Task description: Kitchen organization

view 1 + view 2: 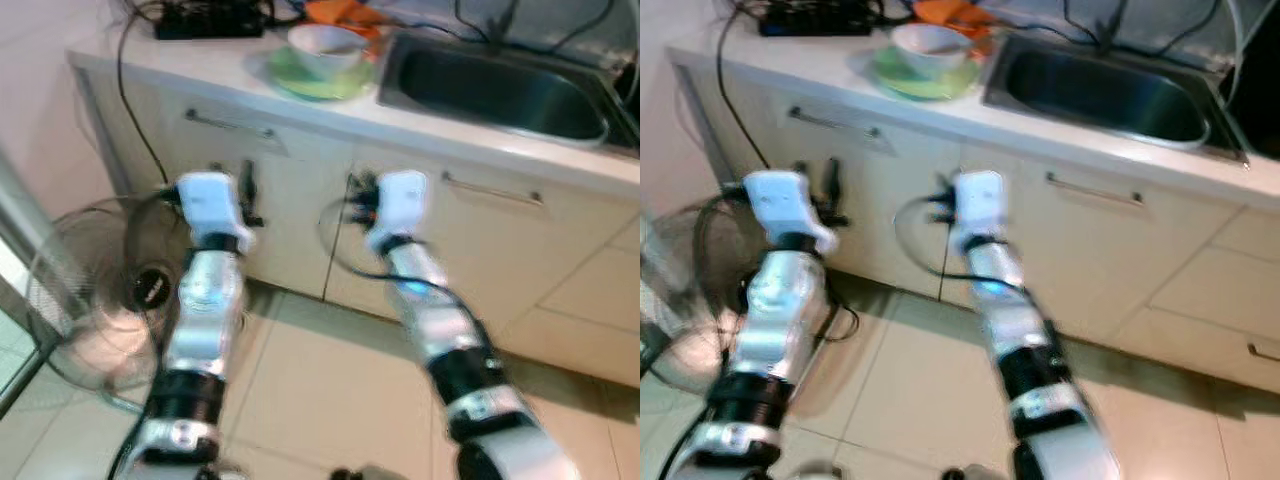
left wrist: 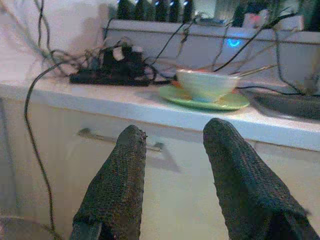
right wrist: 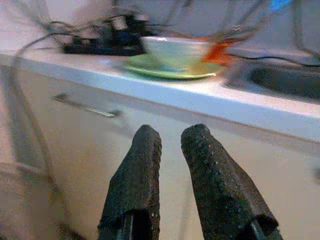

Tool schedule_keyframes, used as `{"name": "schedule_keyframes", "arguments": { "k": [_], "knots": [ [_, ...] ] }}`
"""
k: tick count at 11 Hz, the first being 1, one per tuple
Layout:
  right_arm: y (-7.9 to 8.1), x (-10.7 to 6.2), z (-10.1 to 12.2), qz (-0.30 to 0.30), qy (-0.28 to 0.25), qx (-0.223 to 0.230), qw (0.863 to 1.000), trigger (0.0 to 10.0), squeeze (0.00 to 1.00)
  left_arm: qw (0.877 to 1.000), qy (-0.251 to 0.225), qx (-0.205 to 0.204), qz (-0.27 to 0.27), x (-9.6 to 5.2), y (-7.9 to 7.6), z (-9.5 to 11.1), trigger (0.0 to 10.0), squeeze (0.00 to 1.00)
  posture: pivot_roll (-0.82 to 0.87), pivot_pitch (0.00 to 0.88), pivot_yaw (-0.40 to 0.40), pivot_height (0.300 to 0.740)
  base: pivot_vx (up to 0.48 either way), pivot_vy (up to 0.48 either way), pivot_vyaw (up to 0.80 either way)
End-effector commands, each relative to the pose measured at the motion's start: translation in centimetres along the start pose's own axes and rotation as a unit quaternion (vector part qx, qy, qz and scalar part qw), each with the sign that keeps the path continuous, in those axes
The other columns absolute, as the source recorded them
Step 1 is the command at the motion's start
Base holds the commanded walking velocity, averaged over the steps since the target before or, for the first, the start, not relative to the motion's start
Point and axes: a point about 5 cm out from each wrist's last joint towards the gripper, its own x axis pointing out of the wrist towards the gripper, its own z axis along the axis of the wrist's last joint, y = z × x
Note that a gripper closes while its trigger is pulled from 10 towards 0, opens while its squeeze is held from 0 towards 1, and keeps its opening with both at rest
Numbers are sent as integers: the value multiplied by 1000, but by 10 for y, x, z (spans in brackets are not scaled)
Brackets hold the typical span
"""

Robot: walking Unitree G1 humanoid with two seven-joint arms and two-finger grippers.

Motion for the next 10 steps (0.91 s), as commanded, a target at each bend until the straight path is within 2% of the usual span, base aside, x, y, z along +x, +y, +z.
{"name": "schedule_keyframes", "arguments": {
  "k": [1,7,10],
  "knots": [
    [5,4,3,4,-2,11,1000,10000,0,1000,5,7,9,0,4,-1,10000,0,69,66,-86,740,0,-304,0],
    [6,1,-5,10,10,10,1000,10000,0,1000,6,5,5,1,1,-1,10000,0,58,69,-85,740,0,-309,0],
    [7,0,-8,13,17,2,1000,10000,0,1000,12,-3,-1,1,-2,-4,10000,0,63,70,-81,740,0,0,0]
  ]
}}
